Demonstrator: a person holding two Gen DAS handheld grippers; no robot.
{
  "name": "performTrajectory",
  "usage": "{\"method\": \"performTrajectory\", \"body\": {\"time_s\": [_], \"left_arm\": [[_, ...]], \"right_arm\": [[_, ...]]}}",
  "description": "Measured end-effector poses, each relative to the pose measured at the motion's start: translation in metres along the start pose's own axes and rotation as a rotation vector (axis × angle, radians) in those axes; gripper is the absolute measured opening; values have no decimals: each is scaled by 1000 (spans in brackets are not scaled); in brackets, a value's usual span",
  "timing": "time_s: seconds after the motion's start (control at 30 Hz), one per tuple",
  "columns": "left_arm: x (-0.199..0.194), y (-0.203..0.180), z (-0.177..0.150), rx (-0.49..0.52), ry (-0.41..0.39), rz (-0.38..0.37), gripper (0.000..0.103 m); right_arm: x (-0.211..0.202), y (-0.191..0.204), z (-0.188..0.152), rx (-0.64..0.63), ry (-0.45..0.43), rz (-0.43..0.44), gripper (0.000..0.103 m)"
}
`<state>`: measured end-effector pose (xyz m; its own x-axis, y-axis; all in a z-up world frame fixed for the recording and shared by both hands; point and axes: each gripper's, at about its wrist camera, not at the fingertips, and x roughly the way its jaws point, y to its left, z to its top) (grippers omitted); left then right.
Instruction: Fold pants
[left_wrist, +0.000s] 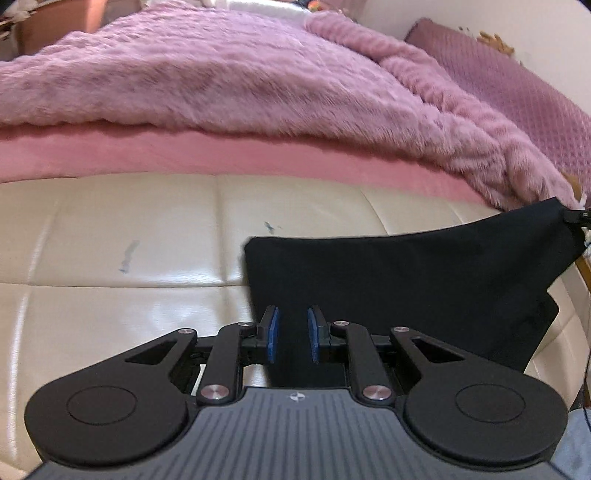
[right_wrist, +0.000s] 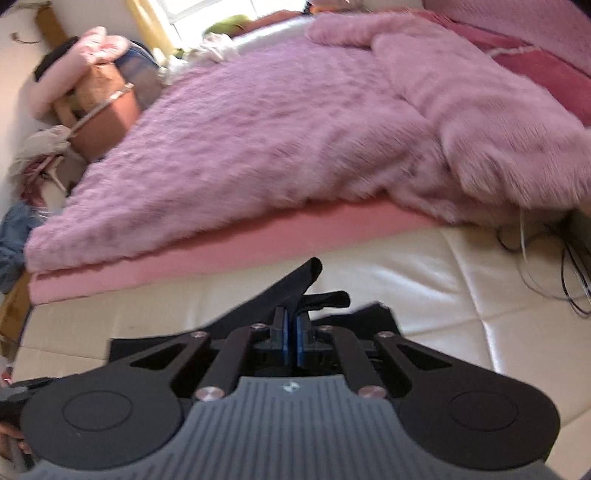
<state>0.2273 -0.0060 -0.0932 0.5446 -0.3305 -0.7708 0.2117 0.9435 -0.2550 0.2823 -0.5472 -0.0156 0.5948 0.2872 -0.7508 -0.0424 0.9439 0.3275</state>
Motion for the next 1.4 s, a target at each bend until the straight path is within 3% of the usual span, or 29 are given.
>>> {"method": "performTrajectory", "body": {"time_s": [0.3,0.43,0.63,0.67,0.7,0.77,0.83,0.9,1.03,1.2,1.4], "left_arm": [[38,-7,-10,41,99,54,16],[38,-3,-13,25,92,48,16],[33,-1,-5,11,69,31,16],[30,0,-2,3,45,33,16],[28,3,3,-5,24,49,16],[30,11,14,-33,2,75,22],[36,20,26,-89,-5,68,45],[47,29,34,-142,6,38,49],[70,37,43,-184,49,39,47],[83,38,47,-201,29,87,34],[89,20,54,-76,17,183,29]], "right_arm": [[88,-47,-26,13,92,-84,0],[114,-59,-40,8,124,-104,0],[121,-57,-43,-24,112,-125,0],[120,-54,-41,-38,111,-148,7],[115,-50,-41,-56,100,-176,8],[108,-42,-37,-98,69,-222,9],[99,-33,-34,-123,24,-208,9],[96,-26,-32,-155,-12,-173,9],[110,-23,-33,-193,-18,-154,8],[131,-42,-38,-164,9,-217,13],[137,-57,-40,-65,4,-200,17]]}}
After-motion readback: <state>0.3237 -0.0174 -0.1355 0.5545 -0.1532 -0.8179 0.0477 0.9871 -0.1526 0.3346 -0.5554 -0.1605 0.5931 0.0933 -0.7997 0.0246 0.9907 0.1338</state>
